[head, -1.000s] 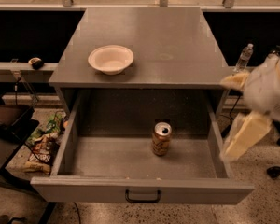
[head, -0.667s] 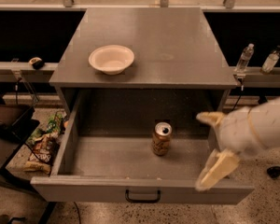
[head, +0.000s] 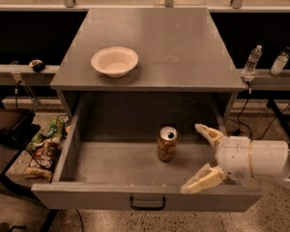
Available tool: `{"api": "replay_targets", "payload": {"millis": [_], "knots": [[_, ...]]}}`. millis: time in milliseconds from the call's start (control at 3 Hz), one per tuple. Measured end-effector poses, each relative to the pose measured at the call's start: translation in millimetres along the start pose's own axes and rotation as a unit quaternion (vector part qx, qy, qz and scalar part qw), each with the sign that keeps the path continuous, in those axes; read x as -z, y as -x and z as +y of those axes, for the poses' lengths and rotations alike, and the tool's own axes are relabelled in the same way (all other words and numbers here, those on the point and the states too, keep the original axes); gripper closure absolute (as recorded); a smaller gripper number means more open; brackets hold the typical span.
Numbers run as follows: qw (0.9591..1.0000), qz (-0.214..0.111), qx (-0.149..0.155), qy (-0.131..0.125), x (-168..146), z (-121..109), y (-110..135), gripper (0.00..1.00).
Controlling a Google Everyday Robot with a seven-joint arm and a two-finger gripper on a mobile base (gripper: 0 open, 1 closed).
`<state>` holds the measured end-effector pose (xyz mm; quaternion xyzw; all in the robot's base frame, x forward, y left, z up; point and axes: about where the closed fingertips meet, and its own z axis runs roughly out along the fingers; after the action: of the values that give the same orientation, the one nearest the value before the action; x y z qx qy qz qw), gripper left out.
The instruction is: Pick orange can from top drawer and place on counter
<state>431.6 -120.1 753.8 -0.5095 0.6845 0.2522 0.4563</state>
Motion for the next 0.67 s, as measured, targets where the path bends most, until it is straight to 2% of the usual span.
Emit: {"api": "replay_targets", "payload": {"millis": [333,667], "knots": [[1.0000,0.000,0.000,0.000,-0.1,0.0,0.0,0.00],[0.9998,0.015,-0.006,0.007,-13.2,-10.5,-6.2,0.00]]}}
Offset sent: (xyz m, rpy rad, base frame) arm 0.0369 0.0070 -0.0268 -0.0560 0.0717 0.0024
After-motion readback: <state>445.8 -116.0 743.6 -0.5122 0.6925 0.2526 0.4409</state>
